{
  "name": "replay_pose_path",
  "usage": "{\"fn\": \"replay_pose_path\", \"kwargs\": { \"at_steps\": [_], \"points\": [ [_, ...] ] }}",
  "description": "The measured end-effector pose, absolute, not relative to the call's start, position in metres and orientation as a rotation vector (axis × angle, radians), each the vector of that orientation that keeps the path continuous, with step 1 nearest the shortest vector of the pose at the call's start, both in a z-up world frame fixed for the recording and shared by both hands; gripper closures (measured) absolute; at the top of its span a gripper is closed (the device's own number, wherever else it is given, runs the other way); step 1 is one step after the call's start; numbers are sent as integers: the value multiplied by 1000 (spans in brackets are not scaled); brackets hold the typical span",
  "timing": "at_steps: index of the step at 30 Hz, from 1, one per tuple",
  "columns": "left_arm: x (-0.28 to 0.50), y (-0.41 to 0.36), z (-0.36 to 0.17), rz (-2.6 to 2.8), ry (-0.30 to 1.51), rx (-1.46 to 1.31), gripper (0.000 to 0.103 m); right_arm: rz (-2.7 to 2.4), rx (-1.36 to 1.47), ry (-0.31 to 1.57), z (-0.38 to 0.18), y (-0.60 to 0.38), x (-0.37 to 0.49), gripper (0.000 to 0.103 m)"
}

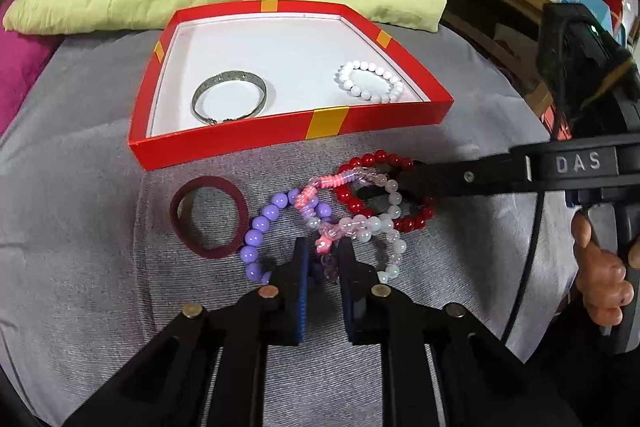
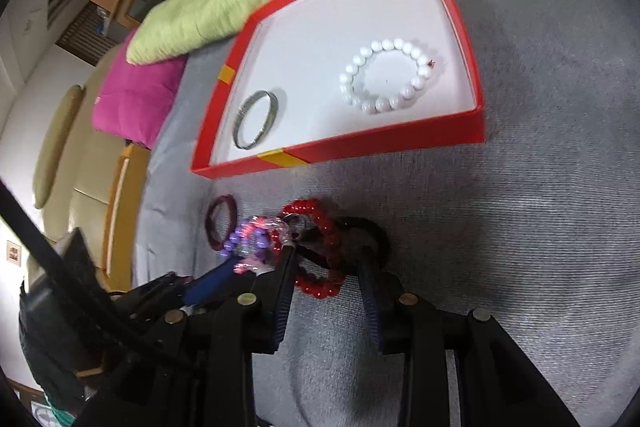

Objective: Organize jewelry
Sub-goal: 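Move both tools back out of the box to the remaining bracelets, then grasp the pink bead bracelet with the left tool while the right tool grasps the red bead bracelet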

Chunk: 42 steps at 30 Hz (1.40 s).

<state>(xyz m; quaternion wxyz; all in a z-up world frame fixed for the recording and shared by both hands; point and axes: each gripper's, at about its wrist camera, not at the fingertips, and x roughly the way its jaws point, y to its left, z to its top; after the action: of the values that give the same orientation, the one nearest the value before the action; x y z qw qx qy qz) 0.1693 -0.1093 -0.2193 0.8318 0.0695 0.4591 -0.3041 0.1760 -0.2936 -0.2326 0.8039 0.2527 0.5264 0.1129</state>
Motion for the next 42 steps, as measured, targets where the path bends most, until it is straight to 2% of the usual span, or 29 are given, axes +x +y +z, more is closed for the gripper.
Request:
{"fn": "replay_pose_path", "kwargs": {
  "at_steps": [1, 2, 3, 7, 18, 19, 25, 27, 28, 29, 32, 37, 42],
  "points": [
    [169, -108, -219, -647, 968, 151, 91, 241, 527, 1119, -231, -292, 177, 74],
    [169, -104, -217, -649, 961, 150, 93, 241, 518, 1107, -230, -291, 177, 87],
    [169, -101, -217, -649, 957, 147, 94, 239, 505, 1093, -228, -290, 177, 91],
    [175, -85, -216, -620, 957, 122, 94, 198, 463, 1048, -223, -296, 174, 95],
    [199, -31, -206, -476, 924, -28, 94, 123, 602, 994, -219, -352, 165, 94],
    [200, -28, -205, -465, 926, -38, 94, 132, 607, 1003, -220, -352, 165, 92],
    [205, -19, -211, -406, 951, -39, 94, 265, 558, 1064, -219, -316, 169, 91],
    [206, -17, -212, -402, 953, -31, 94, 356, 524, 1090, -217, -297, 169, 85],
    [206, -16, -213, -402, 957, -27, 94, 381, 496, 1109, -217, -288, 169, 77],
    [206, -15, -215, -405, 965, -26, 94, 377, 473, 1118, -218, -283, 168, 75],
    [208, -8, -218, -425, 980, -56, 94, 304, 418, 1118, -222, -279, 166, 75],
    [210, -1, -216, -464, 981, -150, 93, 265, 494, 1105, -225, -297, 171, 76],
    [214, -22, -222, -475, 990, -81, 93, 224, 444, 1120, -229, -280, 181, 75]
  ]
}}
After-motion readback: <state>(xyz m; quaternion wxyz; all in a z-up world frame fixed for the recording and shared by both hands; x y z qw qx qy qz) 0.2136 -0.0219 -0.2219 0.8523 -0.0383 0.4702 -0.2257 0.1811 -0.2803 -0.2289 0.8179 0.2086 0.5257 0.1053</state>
